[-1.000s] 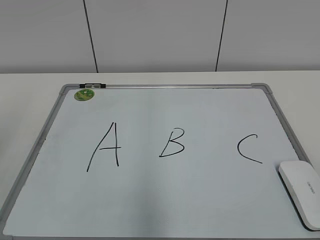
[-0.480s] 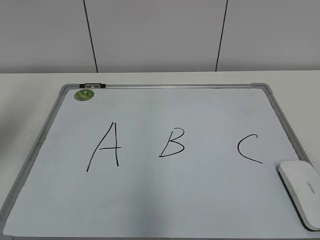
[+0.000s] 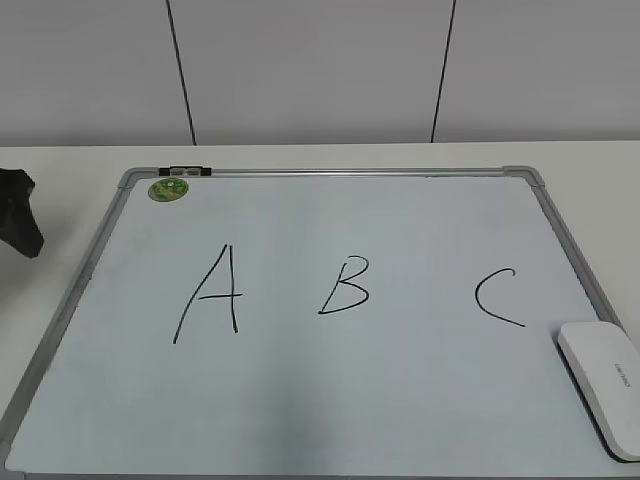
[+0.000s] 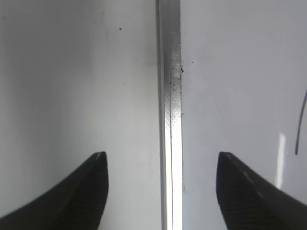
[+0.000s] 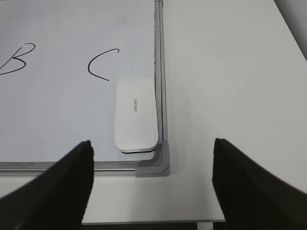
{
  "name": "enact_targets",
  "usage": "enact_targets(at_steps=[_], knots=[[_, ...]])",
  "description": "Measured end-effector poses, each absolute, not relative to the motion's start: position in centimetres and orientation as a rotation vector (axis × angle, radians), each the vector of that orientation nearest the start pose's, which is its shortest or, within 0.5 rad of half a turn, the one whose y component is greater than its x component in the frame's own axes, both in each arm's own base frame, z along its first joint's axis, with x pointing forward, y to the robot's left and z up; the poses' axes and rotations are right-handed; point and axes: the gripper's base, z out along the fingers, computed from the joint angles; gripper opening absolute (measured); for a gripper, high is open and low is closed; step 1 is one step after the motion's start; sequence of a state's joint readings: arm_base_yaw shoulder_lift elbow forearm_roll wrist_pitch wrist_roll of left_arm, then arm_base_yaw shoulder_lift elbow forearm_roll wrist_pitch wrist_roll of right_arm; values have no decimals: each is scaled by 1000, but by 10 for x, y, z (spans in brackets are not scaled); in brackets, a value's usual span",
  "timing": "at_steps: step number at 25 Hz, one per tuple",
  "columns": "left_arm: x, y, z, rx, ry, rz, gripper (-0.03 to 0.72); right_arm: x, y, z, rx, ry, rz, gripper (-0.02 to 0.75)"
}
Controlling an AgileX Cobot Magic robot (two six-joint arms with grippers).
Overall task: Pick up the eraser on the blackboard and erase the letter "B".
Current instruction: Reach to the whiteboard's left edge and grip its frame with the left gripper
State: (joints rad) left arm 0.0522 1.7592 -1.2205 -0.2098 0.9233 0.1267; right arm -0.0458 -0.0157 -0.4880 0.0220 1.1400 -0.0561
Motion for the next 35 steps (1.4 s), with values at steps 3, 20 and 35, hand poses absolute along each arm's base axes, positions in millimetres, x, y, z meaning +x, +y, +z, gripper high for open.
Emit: enact_targets(at_steps=[3, 20, 35], knots=[[357, 2, 197, -48, 2954, -258, 501, -9, 2, 268, -13, 2120, -34, 573], [396, 0, 160, -45, 2985, -332, 391, -9, 2, 268, -13, 2120, -34, 573], [399, -1, 149, -30, 2984, -348, 389, -9, 2, 268, -13, 2120, -34, 573]])
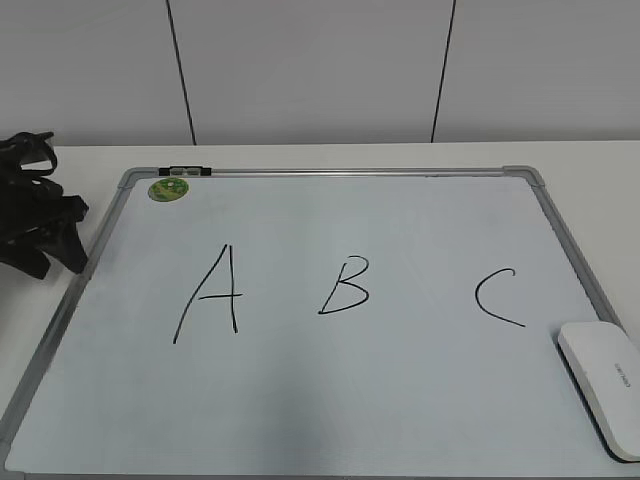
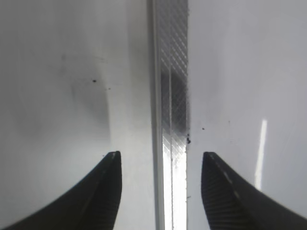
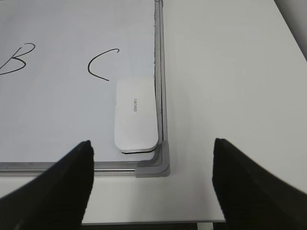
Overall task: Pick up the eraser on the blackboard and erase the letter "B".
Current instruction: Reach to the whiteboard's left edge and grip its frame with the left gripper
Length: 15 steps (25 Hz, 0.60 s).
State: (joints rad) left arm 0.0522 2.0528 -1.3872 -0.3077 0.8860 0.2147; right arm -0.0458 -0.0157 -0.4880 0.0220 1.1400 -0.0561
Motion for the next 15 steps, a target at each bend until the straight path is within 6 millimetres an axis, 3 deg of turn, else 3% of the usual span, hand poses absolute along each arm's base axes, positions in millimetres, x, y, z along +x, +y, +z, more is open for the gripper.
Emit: enact_targets(at_steps=[15], knots=[[402, 0, 139, 7, 2975, -336, 387, -9, 2, 268, -13, 2120, -34, 573]])
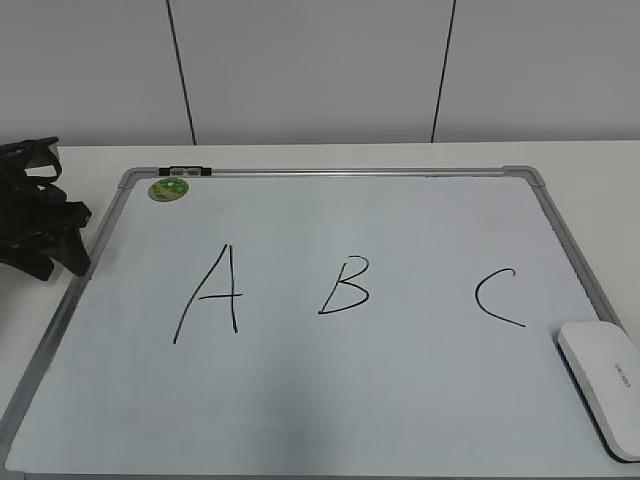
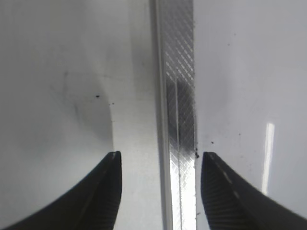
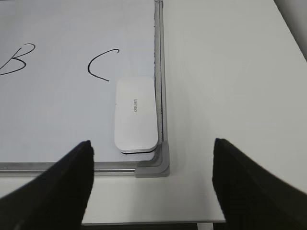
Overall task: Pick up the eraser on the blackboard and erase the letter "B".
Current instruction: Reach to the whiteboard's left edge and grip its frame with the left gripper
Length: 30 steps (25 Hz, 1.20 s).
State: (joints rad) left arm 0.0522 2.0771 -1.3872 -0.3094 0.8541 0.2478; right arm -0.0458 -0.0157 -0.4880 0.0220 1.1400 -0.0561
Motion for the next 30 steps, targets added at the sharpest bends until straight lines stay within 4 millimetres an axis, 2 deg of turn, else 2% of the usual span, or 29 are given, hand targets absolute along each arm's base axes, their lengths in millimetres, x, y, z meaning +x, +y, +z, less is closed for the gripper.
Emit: enact_targets(at_steps=[9, 16, 26, 30], knots=[[404, 1, 139, 25, 2954, -324, 370, -9, 2, 268, -13, 2120, -34, 573], [405, 1, 130, 24, 2977, -328, 363, -9, 2, 268, -13, 2120, -34, 573], [406, 0, 124, 20, 2990, -337, 312, -9, 2, 268, -13, 2120, -34, 573], [406, -1, 123, 12, 2998, -354, 239, -9, 2, 268, -13, 2120, -34, 573]])
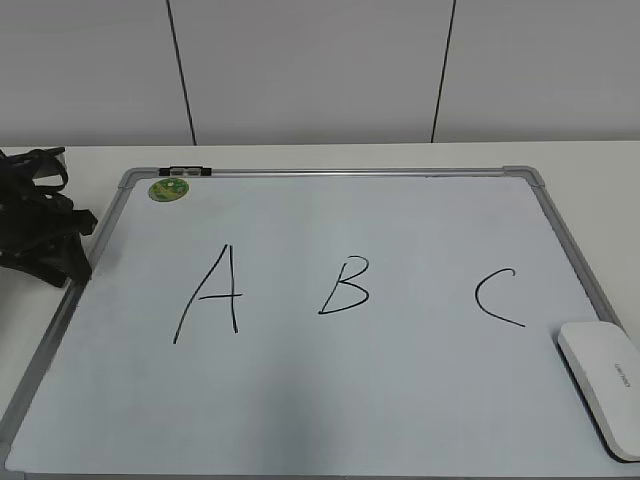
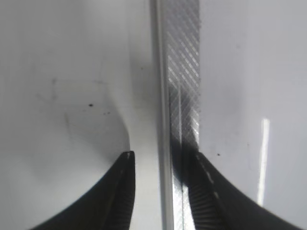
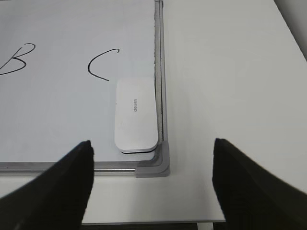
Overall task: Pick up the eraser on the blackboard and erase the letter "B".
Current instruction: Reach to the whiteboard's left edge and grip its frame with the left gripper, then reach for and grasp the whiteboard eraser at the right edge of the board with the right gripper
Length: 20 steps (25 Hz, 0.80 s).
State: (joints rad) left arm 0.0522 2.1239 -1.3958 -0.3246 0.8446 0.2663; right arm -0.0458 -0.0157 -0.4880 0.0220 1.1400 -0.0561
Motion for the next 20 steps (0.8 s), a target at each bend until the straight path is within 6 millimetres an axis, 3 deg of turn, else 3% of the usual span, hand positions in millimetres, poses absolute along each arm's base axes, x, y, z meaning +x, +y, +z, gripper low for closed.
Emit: enact_targets(at_steps=[6, 10, 20], knots=[[406, -2, 124, 2, 3001, -373, 146, -9, 2, 268, -13, 2120, -34, 573], [406, -2, 124, -2, 3002, -381, 44, -9, 2, 268, -13, 2120, -34, 573], [406, -2, 124, -7, 3003, -389, 29, -9, 2, 268, -13, 2120, -34, 573]])
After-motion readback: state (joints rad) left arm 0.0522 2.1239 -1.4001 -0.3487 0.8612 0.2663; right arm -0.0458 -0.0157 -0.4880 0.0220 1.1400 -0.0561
